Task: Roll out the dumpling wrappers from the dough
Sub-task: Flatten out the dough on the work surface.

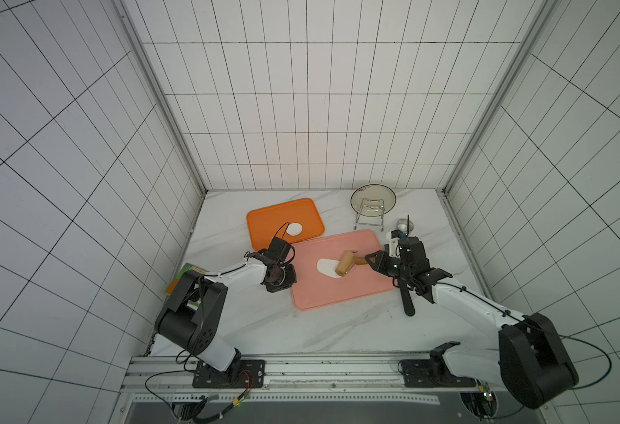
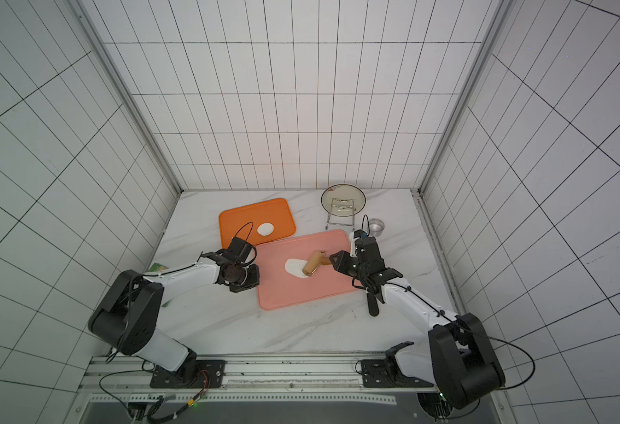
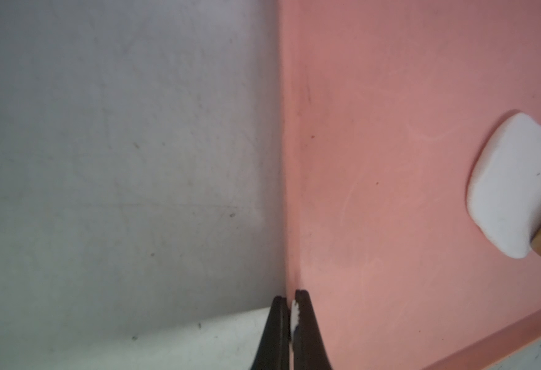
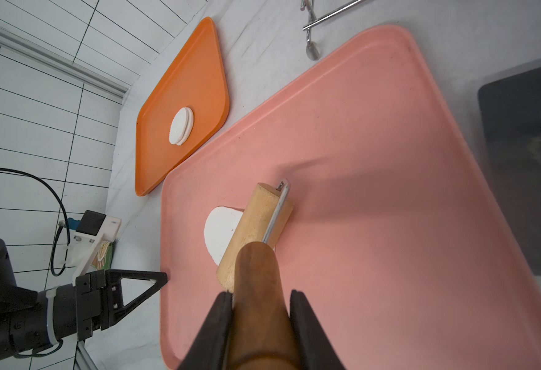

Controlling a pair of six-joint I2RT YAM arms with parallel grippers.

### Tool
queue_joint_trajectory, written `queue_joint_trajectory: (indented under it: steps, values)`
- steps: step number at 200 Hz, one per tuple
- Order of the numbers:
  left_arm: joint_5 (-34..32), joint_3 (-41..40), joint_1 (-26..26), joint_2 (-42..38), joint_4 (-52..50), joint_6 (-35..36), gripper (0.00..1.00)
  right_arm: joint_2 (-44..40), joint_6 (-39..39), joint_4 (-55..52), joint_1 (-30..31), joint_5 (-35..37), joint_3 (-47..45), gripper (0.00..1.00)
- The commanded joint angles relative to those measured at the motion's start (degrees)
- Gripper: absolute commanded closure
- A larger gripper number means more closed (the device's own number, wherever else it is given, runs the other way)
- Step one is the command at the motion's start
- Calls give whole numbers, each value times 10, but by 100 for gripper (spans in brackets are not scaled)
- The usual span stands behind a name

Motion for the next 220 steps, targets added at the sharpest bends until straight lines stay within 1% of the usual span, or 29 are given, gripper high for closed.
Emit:
queue_joint_trajectory:
  steps: [1, 37, 90, 158, 183, 220]
  values:
    - [-47, -20, 11, 27, 4, 4, 100, 41, -54, -252, -10, 99, -43, 100]
    - [-42, -22, 11, 27, 6, 3, 100, 63, -59, -237, -7, 92, -30, 100]
    - [-39, -17, 8, 28, 6, 2, 100, 127, -41, -184, 23, 81, -13, 100]
    - [-41, -17, 6, 27, 2, 1, 100, 181, -43, -162, 39, 78, 16, 100]
    - [-45, -19, 7, 24, 0, 1, 100, 170, -44, -170, 38, 78, 10, 100]
    - [-38, -23, 17, 21, 5, -2, 100, 97, -51, -220, 16, 92, -14, 100]
